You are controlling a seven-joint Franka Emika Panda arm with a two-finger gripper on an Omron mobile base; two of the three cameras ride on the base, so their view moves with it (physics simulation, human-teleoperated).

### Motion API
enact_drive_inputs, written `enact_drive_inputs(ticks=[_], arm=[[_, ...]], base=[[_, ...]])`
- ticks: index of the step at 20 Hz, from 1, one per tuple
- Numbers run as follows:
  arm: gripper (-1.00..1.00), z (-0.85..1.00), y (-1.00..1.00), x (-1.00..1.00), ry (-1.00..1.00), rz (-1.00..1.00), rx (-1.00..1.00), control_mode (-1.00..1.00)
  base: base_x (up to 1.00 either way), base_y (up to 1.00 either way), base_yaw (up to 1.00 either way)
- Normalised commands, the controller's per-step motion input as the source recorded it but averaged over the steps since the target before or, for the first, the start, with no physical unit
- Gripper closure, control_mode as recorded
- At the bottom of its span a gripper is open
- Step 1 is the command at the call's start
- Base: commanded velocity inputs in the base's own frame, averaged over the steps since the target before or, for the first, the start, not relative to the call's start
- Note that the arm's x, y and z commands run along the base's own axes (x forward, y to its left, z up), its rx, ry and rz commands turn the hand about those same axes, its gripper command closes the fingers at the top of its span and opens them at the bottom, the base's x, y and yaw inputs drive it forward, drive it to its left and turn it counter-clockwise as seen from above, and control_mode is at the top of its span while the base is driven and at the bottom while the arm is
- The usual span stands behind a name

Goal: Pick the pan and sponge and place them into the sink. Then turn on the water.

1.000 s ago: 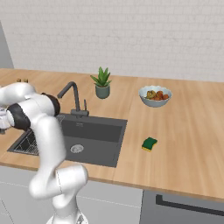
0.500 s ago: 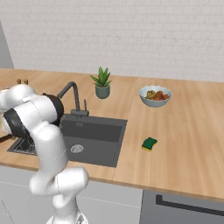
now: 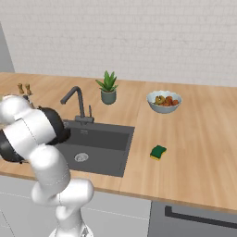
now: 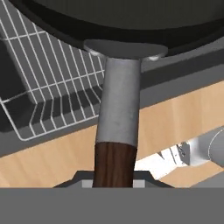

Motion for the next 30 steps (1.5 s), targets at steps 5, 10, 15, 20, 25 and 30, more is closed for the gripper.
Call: enact_drive_inputs(ticks=[5, 10, 15, 20, 25, 30], arm=[[1.00, 0.07, -0.32, 0.00, 0.00, 0.47, 0.00, -1.00], [1.00, 0.02, -0.30, 0.00, -0.03, 0.57, 0.00, -1.00], [1.00, 0.23, -0.39, 0.06, -0.01, 0.54, 0.02, -1.00], [1.00, 0.37, -0.30, 0.48, 0.06, 0.42, 0.16, -1.00], [1.00, 0.19, -0.35, 0.58, 0.12, 0.34, 0.21, -1.00], [1.00, 0.00, -0.50, 0.13, 0.06, 0.18, 0.19, -1.00]], base=[[0.00, 0.00, 0.00], [0.00, 0.00, 0.00], [0.00, 0.00, 0.00], [0.00, 0.00, 0.00], [0.00, 0.00, 0.00], [0.00, 0.00, 0.00]])
